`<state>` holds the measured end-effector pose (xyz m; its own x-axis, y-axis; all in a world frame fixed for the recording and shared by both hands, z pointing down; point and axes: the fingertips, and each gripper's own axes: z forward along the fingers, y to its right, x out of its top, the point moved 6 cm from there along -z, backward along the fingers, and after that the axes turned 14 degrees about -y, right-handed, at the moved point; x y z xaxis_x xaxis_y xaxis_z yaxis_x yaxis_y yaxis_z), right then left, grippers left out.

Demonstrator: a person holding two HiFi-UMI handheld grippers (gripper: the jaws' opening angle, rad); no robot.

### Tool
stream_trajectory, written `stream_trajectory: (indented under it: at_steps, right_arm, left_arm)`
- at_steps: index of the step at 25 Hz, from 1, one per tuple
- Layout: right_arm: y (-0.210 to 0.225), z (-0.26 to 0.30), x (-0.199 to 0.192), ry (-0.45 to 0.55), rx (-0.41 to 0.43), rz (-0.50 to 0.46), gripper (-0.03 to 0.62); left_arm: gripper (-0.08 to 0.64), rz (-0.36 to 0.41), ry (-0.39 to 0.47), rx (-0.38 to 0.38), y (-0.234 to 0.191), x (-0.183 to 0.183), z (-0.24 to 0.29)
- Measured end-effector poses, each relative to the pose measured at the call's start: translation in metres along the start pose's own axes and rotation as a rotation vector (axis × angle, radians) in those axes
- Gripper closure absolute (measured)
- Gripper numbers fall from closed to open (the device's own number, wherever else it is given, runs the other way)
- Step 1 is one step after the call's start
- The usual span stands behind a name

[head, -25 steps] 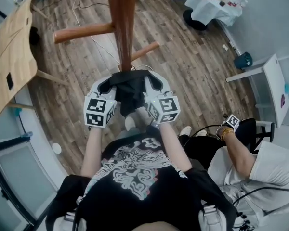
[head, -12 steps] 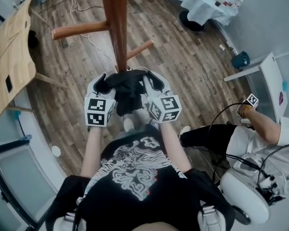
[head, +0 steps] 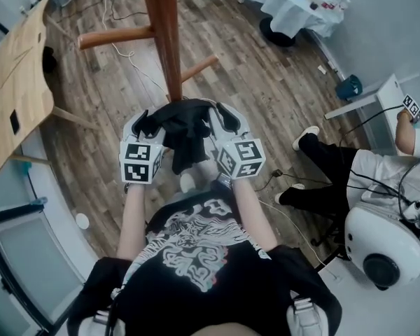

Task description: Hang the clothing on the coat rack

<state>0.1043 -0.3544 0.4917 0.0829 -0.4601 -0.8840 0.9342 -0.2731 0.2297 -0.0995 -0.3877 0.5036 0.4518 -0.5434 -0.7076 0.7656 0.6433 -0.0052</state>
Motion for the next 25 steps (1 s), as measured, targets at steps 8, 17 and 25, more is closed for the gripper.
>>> stream_trajectory:
  at_steps: [8, 17, 25]
  right_arm:
    - [-0.009, -0.014, -0.003, 0.008, -0.007, 0.0, 0.514]
    - [-0.016, -0.038, -0.009, 0.023, -0.012, -0.015, 0.516]
    - [-0.016, -0.067, -0.009, 0.069, 0.009, -0.055, 0.522]
  left_arm:
    - [0.342, -0.032, 0.01, -0.02, 0.002, -0.014, -0.019]
    - [0.342, -0.07, 0.077, -0.019, 0.011, -0.027, -0.049]
    - [0.351, -0.08, 0.179, -0.016, 0.035, -0.028, -0.078]
